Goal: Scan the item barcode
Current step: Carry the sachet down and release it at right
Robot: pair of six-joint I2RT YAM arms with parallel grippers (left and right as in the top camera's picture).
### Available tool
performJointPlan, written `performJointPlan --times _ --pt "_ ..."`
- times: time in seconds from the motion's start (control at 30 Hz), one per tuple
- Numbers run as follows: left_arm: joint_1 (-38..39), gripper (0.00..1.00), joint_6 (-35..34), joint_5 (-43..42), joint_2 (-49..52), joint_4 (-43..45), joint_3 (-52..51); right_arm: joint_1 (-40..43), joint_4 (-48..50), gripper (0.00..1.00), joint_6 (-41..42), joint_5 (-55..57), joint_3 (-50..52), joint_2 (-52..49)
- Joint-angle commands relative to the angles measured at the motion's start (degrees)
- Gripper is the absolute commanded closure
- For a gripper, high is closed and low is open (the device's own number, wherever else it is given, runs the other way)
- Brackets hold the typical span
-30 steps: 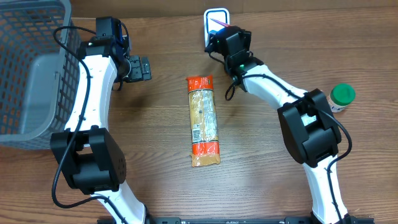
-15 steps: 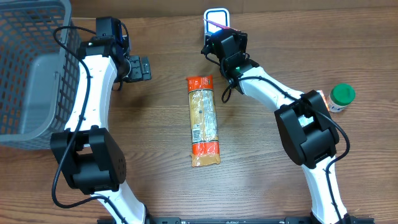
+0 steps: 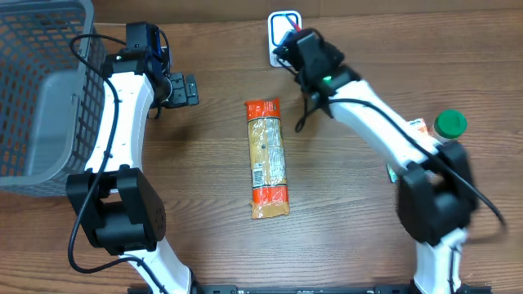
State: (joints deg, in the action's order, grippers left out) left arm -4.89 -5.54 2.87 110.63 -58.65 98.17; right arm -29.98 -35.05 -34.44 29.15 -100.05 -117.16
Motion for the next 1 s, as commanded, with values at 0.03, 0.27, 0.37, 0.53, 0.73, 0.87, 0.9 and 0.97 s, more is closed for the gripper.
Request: performJointPlan --times 0.03,0.27,0.37,0.53,0.73,0.87,0.9,0.97 --pt "0.02 0.0 0.66 0.52 -0.37 0.02 -0.26 1.31 -14.19 0.96 21.9 -17.0 -1.18 10.86" --pt "0.02 0.0 0.66 0.52 -0.37 0.04 -0.26 4.98 -33.29 0.96 32.65 -25.38 0.74 12.13" --pt "0.02 0.01 0.66 0.52 -0.37 0.02 -0.26 6.03 -34.1 0.96 36.76 -26.29 4.76 12.13" --pt "0.02 0.0 0.66 0.52 -0.37 0.02 -0.26 6.67 -32.04 0.96 40.83 -26.12 12.72 12.13" --pt "0.02 0.0 0.66 0.52 -0.37 0.02 -0.26 7.15 -25.77 0.96 42.58 -22.27 21.57 12.13" --pt "0.02 0.0 0.66 0.52 -0.37 0.02 -0.26 7.5 -22.36 0.96 42.62 -19.96 26.53 12.13" --pt "0.02 0.0 0.66 0.52 -0.37 0.02 -0.26 7.67 -21.68 0.96 42.62 -18.95 27.52 12.13" --pt "0.02 0.0 0.66 0.52 -0.37 0.02 -0.26 8.24 -20.26 0.96 42.62 -17.09 29.31 12.13"
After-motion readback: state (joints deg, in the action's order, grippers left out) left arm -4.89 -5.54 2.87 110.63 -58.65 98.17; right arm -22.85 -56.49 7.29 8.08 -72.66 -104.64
